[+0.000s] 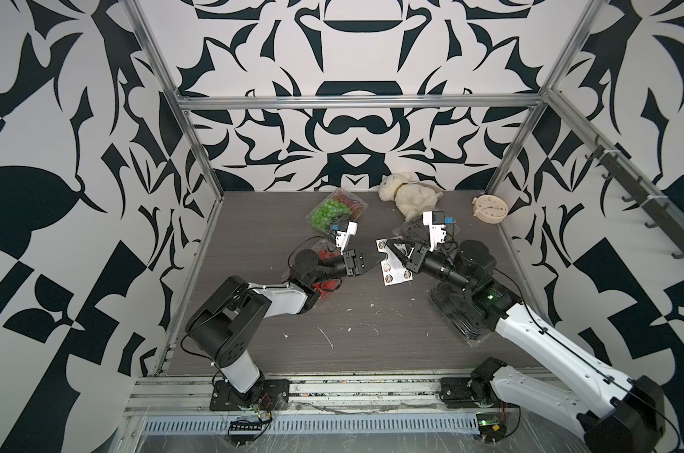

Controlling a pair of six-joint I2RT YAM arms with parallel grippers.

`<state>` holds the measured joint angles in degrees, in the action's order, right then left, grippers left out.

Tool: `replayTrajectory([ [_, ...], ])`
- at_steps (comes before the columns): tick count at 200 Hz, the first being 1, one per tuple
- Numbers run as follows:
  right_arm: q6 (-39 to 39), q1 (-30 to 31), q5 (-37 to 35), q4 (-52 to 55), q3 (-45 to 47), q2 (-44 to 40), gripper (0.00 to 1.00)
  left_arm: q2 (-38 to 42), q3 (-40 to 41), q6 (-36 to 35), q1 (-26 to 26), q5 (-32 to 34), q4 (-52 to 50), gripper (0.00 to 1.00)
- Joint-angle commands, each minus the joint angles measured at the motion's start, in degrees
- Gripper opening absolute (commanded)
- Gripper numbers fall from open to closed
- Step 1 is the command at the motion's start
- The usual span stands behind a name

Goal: Label fruit boxes
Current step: Tear off the label from the label sticker.

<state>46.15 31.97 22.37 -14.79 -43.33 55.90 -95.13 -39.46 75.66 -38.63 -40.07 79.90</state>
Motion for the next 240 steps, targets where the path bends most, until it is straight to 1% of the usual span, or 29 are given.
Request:
replayTrajectory([
  [1,-1.13,0.12,-1.89,0.17,-2.0,0.4,0.23,0.27,-0.77,0.03,0.19,-1.06,2.1,0.0],
  [84,-0.82,0.18,-1.72,-0.33,-2.95,3.32,0.23,1.09,-0.79,-0.07,-0.21,-1.51,2.05,0.0],
  [136,-1.68,0.12,-4.68,0.99,-1.86,0.99,0.24,1.24,-0.71,-0.42,-0.16,-1.23,1.99,0.0],
  [177,-1.66,0.12,-5.41,1.83,-1.83,1.47,0.26,1.34,-0.8,-0.38,-0.28,-1.45,2.01,0.0],
  [240,-0.37,0.12,-1.32,-0.54,-2.72,3.33,0.26,0.95,-1.48,-0.92,-0.99,-2.41,1.84,0.0],
])
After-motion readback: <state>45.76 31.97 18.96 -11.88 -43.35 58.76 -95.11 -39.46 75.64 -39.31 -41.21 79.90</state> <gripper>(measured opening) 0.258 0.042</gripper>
